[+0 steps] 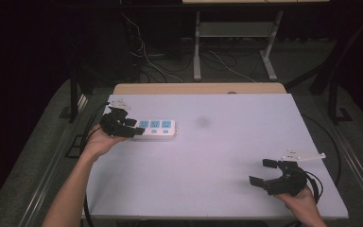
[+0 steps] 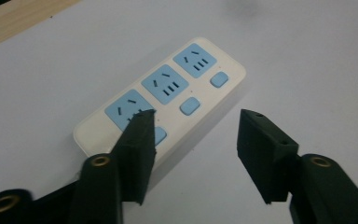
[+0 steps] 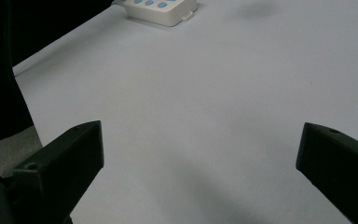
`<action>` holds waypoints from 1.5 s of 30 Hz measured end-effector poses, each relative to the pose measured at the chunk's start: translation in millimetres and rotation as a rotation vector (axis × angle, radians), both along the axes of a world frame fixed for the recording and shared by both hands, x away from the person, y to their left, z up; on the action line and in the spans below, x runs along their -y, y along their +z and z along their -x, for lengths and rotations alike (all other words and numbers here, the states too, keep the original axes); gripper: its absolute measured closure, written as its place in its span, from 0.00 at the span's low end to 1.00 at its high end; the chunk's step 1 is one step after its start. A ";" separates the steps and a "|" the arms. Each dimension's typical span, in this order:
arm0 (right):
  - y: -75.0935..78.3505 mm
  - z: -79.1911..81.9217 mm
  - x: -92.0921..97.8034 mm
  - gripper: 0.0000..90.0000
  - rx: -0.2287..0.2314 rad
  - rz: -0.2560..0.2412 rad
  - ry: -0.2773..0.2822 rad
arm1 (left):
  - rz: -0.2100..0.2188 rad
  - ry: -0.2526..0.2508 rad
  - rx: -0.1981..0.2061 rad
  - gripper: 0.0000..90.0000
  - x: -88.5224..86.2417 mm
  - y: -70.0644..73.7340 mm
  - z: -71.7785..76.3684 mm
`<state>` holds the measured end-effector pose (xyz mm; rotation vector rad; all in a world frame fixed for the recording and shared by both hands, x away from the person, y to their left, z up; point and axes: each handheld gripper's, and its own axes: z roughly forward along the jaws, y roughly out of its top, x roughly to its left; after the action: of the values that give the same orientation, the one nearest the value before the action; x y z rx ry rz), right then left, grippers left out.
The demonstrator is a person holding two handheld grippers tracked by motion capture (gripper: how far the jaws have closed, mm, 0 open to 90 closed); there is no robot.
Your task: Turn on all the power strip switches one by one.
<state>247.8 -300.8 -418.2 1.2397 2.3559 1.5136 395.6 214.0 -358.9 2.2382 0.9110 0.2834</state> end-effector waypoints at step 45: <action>-0.4 -0.1 -2.4 0.01 0.003 0.011 0.035 | 0.007 0.109 -0.077 0.99 0.2 -45.6 -36.2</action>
<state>247.9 -298.4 -418.7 1.1993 2.3926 1.5095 431.8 213.7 -404.6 2.2101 1.0756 0.2446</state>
